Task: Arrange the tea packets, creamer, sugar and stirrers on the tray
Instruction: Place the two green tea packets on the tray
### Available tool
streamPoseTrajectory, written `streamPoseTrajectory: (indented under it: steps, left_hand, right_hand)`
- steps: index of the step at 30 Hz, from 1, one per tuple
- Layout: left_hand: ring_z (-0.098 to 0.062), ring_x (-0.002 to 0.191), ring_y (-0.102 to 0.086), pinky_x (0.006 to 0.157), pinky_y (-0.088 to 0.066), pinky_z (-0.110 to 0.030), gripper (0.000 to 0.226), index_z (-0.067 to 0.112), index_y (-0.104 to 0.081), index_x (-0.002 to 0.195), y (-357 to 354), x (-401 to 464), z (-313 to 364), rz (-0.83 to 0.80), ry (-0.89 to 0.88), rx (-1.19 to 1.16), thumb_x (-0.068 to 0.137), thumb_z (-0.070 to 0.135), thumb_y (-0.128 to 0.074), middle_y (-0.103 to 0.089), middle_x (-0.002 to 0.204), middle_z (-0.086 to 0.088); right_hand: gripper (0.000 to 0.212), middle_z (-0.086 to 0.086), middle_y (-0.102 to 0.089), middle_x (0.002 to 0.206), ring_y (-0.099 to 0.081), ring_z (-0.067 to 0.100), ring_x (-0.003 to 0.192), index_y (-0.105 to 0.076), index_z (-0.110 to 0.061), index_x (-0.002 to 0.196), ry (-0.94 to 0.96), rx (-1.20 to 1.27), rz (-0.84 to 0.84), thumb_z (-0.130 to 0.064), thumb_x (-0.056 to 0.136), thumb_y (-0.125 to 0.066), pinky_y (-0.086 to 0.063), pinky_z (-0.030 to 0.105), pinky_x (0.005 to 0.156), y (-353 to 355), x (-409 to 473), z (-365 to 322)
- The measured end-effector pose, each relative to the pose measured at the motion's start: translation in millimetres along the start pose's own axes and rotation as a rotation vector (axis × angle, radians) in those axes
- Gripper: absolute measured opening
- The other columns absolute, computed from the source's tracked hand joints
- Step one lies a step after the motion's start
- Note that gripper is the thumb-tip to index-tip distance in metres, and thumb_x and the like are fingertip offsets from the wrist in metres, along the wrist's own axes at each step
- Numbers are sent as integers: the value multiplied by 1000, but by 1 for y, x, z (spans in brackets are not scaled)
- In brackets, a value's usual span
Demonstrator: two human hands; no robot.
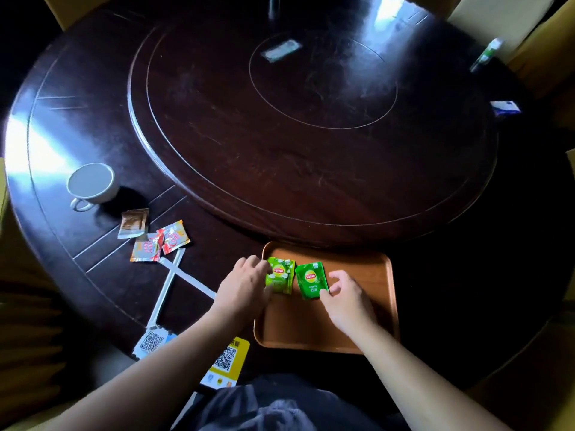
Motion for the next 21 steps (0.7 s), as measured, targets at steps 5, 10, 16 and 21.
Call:
streamPoseTrajectory:
  steps: [5,10,16,21]
  left_hand:
    - [-30,91,-59,73,-57,-42,36,16,-69,107,-17,2,40,4,-317,155,72,26,-72,-64,104,-6]
    - [-27,89,-60,70,-56,-40,29,20,-69,107,-33,5,47,-68,-337,197,80,29,-61,-65,103,-4]
    - [-26,94,-59,71,-54,-39,29,21,-68,107,-35,18,44,-71,-271,230,84,32,-55,-64,105,-3]
    - [-28,94,-60,70,-53,-40,29,20,-68,108,-31,28,44,-70,-225,223,82,30,-62,-65,104,-4]
  right_hand:
    - [43,0,-55,128,-49,24,117,-63,-18,125,441,-245,-40,-13,83,-69,-48,37,98,-16,2,-49]
    - [38,1,-53,130,-47,26,121,-63,-20,124,426,-331,-37,-21,87,-67,-51,41,92,-22,12,-49]
    - [32,6,-53,126,-48,26,119,-65,-18,121,380,-330,33,-29,91,-65,-49,39,91,-16,25,-50]
    - [46,6,-51,124,-47,29,117,-59,-23,132,412,-331,-9,-31,88,-67,-47,42,91,-17,28,-55]
Point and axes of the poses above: each hand's wrist, its own x-axis towards the middle knuckle, its own y-axis out of the back of the hand, z = x × y, the point moved 10 cm from there along x, towards the middle knuckle
